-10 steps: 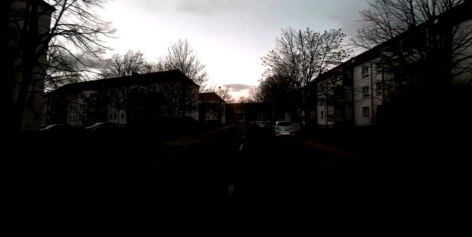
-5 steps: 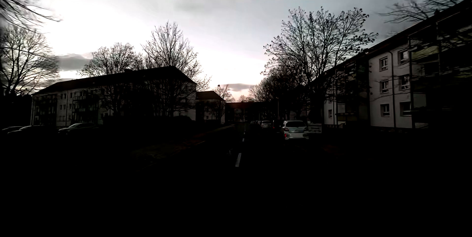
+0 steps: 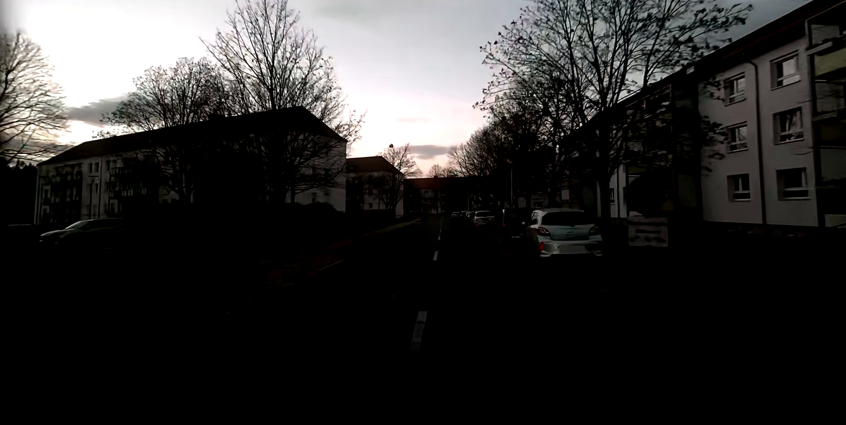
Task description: Follow the waypoints while adhering to traffic rules and regulations
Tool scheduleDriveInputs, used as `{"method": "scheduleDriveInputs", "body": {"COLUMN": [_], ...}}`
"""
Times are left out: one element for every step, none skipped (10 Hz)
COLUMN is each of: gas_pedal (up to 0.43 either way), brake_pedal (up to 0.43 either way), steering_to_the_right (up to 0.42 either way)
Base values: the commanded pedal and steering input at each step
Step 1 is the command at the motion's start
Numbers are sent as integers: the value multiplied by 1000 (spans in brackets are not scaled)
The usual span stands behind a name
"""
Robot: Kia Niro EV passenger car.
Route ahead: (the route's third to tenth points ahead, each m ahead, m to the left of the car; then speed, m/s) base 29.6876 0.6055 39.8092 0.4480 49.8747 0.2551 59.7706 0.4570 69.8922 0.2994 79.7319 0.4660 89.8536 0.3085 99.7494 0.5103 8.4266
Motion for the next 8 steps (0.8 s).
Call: {"method": "scheduleDriveInputs", "body": {"gas_pedal": [67, 67, 67, 67, 67, 67, 67, 67], "brake_pedal": [0, 0, 0, 0, 0, 0, 0, 0], "steering_to_the_right": [-4, -4, -3, -1, 5, 5, 5, 5]}}
